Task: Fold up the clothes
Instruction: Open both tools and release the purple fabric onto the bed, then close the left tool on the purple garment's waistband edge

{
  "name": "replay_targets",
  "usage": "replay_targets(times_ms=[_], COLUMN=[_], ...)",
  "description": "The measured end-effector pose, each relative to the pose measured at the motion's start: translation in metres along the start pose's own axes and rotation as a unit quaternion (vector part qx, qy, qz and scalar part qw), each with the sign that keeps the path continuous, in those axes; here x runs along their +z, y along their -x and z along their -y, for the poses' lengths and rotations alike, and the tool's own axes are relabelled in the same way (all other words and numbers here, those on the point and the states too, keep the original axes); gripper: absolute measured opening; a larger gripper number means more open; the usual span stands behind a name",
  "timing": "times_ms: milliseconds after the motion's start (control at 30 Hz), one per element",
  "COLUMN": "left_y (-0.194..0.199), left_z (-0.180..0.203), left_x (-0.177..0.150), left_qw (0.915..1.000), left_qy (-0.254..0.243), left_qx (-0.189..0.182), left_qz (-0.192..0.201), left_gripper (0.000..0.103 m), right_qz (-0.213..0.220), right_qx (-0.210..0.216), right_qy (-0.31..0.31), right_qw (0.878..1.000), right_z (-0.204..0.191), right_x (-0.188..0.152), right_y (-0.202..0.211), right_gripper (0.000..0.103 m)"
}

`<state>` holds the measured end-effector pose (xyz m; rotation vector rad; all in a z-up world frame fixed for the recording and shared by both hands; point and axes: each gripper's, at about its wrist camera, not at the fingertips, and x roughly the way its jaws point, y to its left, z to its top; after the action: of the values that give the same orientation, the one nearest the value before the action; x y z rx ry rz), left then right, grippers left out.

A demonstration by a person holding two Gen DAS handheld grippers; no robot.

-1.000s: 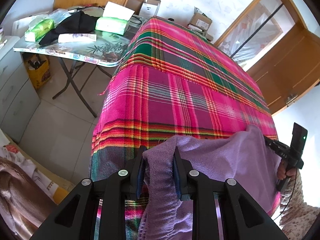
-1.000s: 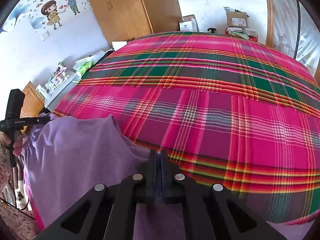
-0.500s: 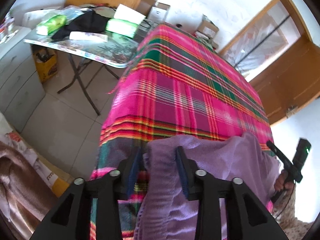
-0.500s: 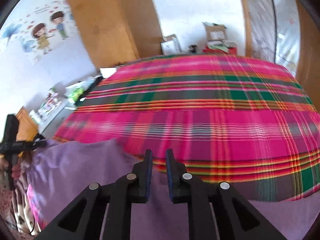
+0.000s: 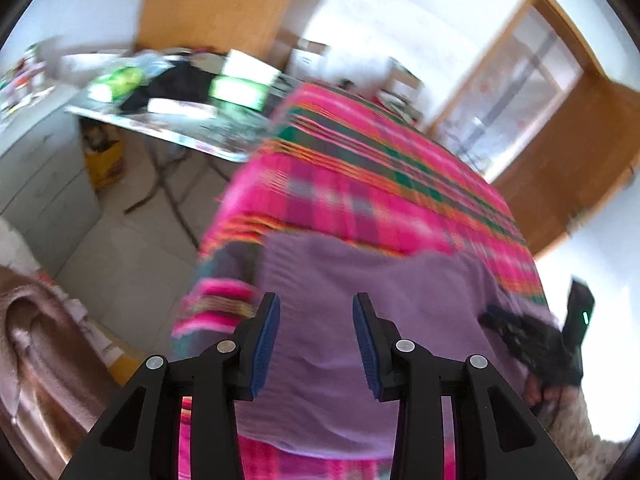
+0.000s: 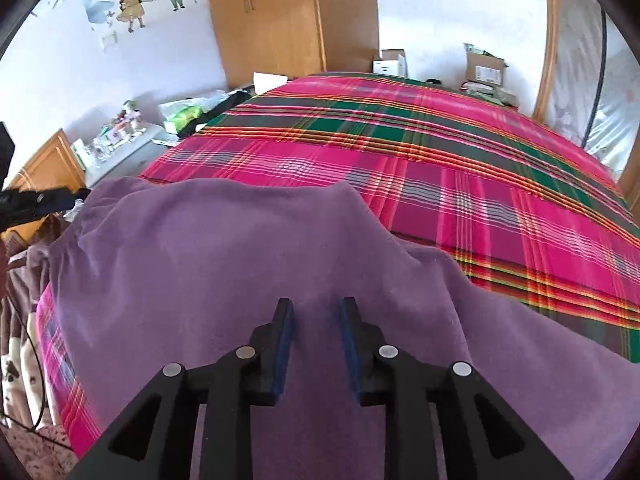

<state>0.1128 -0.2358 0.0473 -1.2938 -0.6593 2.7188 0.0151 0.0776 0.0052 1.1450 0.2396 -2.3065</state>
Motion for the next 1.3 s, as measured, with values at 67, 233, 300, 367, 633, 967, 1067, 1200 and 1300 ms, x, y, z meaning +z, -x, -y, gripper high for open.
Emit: replay_targets(times_ms=[67,233,300,367,633,967,1067,1200,1300], left_y=[-0.012,-0.028,-0.026,-0.025,-0.024,-0.017,-0.015,-0.01,-0.005], left_z=[0.011,0.003,-0.006,-0.013,-0.022,-0.03,-0.029,-0.031,-0.033], left_x=[-0.006,-0.011,-0.011,-0.012,-0.015,-0.022,-0.024,-0.027,-0.031], left_qw=[0.9996,0.9994,0.9993,0.999,0.9984,0.9969,0.9972,0.9971,0.997], left_qy=[-0.022,-0.002,0.014,0.025,0.032,0.041,0.038,0.039,0.04], left_qx=[0.001,0.003,-0.01,-0.023,-0.044,-0.067,-0.064,-0.064,-0.065], left_qz=[-0.016,-0.035,-0.032,-0.028,-0.015,0.0,0.001,0.007,0.01], left_gripper=[0.039,0.039,0.039,0.039,0.033,0.033,0.033,0.034,0.034], right_qz=[-0.001,0.015,0.013,0.011,0.02,0.019,0.022,0.05,0.058], right_qx=[-0.01,-0.001,0.0,-0.003,-0.009,-0.026,-0.024,-0.016,-0.012], right_qy=[-0.004,-0.001,-0.001,-0.006,-0.023,-0.043,-0.059,-0.087,-0.087], right_qw=[1.0,1.0,1.0,1.0,1.0,0.999,0.998,0.995,0.994], right_z=[-0.003,-0.019,-0.024,-0.027,-0.024,-0.016,-0.009,-0.002,-0.006], right_x=[0.0,-0.009,-0.017,-0.024,-0.068,-0.121,-0.123,-0.115,-0.107], right_y=[0.0,0.011,0.014,0.015,0.049,0.093,0.101,0.109,0.101], right_gripper=[0.029,0.033,0.033,0.033,0.036,0.036,0.036,0.036,0.036])
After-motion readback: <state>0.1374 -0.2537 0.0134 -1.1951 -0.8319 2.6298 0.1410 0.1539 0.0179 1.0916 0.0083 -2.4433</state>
